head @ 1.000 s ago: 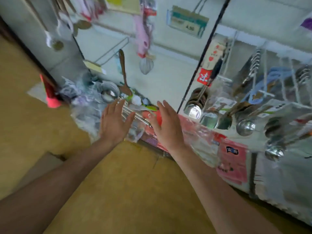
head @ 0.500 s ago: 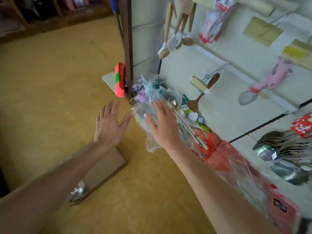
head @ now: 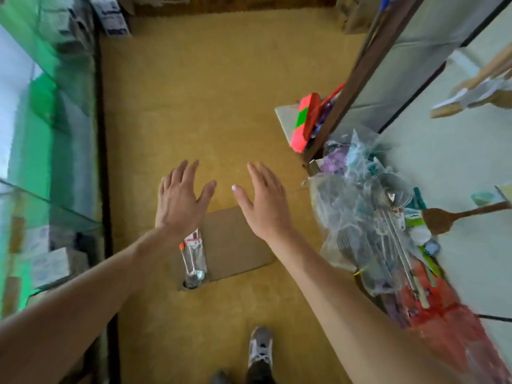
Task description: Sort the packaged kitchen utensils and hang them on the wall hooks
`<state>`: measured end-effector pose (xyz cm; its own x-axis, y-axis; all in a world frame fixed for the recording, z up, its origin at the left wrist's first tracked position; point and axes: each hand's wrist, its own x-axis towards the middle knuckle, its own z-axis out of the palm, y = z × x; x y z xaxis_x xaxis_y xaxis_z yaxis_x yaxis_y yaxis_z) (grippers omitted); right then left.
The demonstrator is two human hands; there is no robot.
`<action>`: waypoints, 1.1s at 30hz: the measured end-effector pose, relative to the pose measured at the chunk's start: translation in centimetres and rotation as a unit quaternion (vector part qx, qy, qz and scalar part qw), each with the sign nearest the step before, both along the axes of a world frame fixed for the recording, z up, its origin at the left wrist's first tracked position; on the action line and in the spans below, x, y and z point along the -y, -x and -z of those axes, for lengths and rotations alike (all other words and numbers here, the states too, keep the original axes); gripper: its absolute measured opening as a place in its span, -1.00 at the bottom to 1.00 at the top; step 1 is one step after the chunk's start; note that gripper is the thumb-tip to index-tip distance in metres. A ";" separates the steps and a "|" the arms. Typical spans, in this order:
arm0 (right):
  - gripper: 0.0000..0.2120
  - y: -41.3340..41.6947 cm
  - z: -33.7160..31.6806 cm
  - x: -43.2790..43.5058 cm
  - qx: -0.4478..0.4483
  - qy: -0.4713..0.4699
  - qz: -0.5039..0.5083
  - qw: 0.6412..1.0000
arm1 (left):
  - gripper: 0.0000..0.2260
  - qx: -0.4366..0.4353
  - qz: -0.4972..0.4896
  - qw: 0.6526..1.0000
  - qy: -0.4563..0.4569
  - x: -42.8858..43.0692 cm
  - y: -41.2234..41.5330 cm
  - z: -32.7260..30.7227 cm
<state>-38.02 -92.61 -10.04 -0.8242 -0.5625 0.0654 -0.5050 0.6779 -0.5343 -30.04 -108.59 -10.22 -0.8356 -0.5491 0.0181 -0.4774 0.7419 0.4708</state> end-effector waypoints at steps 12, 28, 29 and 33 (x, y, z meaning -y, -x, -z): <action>-0.40 0.5 11.5 10.9 0.082 -0.005 -0.112 0.990 | -0.46 0.088 -0.145 0.985 -0.045 7.1 -4.0 10.7; -0.38 -2.4 37.4 16.2 0.220 -0.109 -0.089 0.965 | -0.57 0.241 -0.221 0.920 -0.217 4.7 -9.4 35.4; -0.38 -2.7 38.7 16.4 0.219 -0.117 -0.094 0.964 | -0.58 0.244 -0.222 0.918 -0.220 4.6 -9.3 36.5; -0.41 -4.5 44.8 17.3 0.233 -0.136 -0.091 0.959 | -0.56 0.234 -0.235 0.910 -0.248 4.1 -9.1 42.3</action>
<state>-33.48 -109.90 -54.84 -0.6156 -0.6433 -0.4552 -0.3770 0.7476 -0.5467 -20.91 -112.66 -52.50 -0.3583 -0.6919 -0.6268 -0.9217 0.1553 0.3555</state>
